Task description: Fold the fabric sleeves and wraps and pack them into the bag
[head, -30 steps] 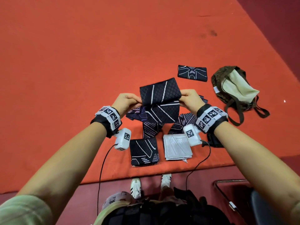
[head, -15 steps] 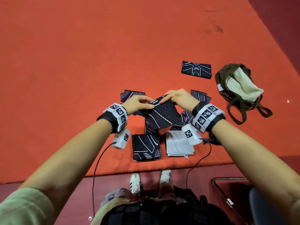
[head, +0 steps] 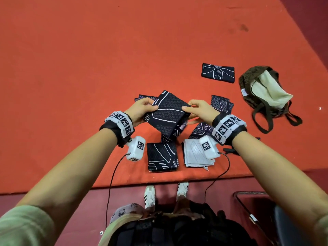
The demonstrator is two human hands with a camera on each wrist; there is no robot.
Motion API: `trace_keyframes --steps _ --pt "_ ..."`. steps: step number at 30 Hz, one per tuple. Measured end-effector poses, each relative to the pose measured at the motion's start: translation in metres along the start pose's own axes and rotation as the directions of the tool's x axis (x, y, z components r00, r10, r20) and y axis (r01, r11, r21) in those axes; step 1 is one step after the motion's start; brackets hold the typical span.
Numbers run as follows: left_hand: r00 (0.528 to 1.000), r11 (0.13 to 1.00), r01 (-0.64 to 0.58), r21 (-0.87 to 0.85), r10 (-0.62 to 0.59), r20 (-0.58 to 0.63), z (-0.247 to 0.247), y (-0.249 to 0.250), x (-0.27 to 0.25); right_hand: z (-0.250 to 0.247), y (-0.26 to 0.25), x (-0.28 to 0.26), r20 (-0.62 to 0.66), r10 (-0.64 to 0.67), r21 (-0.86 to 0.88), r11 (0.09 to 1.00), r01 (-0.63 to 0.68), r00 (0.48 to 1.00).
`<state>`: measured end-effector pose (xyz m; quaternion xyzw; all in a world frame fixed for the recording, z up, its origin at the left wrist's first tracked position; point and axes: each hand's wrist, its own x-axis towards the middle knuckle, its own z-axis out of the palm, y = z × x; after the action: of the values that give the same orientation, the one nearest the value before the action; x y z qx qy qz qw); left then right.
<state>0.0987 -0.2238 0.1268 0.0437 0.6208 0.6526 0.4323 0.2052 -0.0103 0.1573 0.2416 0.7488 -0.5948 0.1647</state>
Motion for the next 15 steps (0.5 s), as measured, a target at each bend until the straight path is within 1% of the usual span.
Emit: trace_keyframes --steps 1,3,6,10,13,15 --pt "1.0 1.0 0.006 0.003 -0.006 0.017 0.0 0.0 -0.003 0.002 0.001 0.002 -0.003 0.01 0.029 1.0 -0.01 1.0" --pt "0.998 0.997 0.015 0.069 -0.018 0.055 0.0 0.0 -0.006 0.004 0.002 0.006 -0.02 0.016 0.036 0.999 -0.015 1.0" --pt "0.995 0.971 -0.001 0.24 -0.023 0.096 0.0 0.002 -0.009 0.005 0.001 0.008 0.008 -0.015 -0.053 0.998 0.016 1.0" --pt "0.984 0.914 -0.081 0.397 0.009 0.18 0.002 0.01 -0.01 0.004 -0.003 0.008 0.054 -0.035 -0.169 0.985 0.044 0.998" --pt "0.985 0.904 -0.062 0.422 -0.012 0.17 0.006 0.015 -0.009 0.002 -0.006 0.008 0.042 -0.042 -0.223 0.974 0.05 0.998" --pt "0.988 0.9 -0.048 0.433 -0.019 0.15 0.005 0.015 -0.007 0.002 -0.007 0.008 0.033 -0.029 -0.165 0.986 0.035 0.999"
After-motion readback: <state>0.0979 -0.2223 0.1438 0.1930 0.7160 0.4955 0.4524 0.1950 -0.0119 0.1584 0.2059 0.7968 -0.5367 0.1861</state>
